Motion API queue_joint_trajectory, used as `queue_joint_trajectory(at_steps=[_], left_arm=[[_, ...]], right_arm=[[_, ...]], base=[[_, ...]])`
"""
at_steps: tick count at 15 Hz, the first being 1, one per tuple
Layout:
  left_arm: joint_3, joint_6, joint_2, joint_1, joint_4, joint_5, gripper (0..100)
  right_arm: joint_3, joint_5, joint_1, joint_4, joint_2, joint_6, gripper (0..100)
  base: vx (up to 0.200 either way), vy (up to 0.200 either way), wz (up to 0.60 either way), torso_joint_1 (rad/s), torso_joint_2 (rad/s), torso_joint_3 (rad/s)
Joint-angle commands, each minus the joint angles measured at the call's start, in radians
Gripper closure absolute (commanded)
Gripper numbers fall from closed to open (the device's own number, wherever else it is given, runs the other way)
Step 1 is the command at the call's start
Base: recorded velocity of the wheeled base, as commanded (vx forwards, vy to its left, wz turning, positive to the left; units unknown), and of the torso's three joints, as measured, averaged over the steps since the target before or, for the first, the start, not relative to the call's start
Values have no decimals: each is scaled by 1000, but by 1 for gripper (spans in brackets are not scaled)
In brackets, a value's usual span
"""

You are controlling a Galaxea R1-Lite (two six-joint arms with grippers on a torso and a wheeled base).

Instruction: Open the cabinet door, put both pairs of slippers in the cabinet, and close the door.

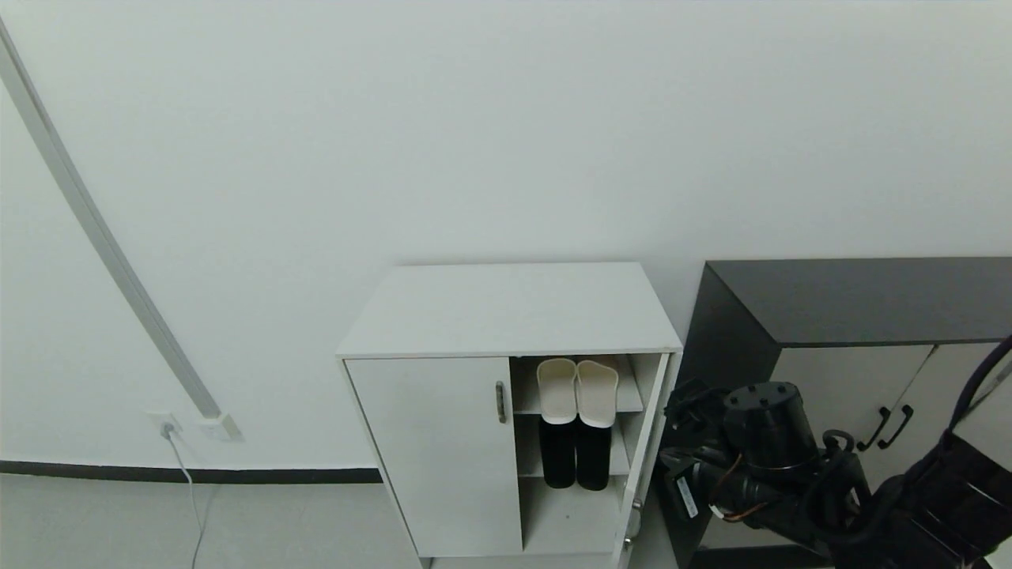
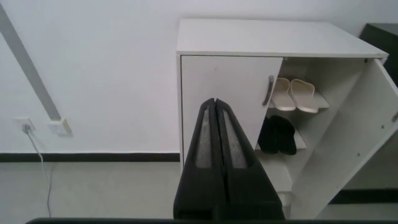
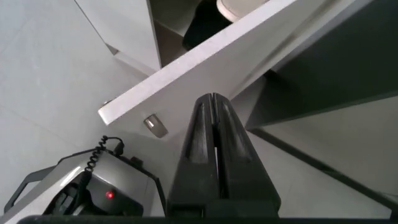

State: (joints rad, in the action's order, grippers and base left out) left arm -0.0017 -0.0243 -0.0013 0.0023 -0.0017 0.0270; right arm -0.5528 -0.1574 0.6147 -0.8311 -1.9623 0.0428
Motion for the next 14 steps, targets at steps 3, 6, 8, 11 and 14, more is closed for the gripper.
queue_joint_trajectory(at_steps=[3, 6, 8, 11, 14], left_arm=[[0, 0, 1, 1, 0, 1, 100], [0, 0, 1, 1, 0, 1, 100], [0, 0, 1, 1, 0, 1, 100], [0, 0, 1, 1, 0, 1, 100], [0, 0, 1, 1, 0, 1, 100]], right_arm=[[-62, 6, -1, -2, -101, -1, 100], [-98, 6, -1, -2, -139, -3, 100], [-118, 10, -1, -5, -158, -7, 100], [-156, 13, -1, -45, -202, -11, 100], [-210, 13, -3, -86, -262, -20, 100]], base=[[0, 0, 0, 0, 0, 0], [0, 0, 0, 0, 0, 0], [0, 0, 0, 0, 0, 0], [0, 0, 0, 0, 0, 0], [0, 0, 0, 0, 0, 0]])
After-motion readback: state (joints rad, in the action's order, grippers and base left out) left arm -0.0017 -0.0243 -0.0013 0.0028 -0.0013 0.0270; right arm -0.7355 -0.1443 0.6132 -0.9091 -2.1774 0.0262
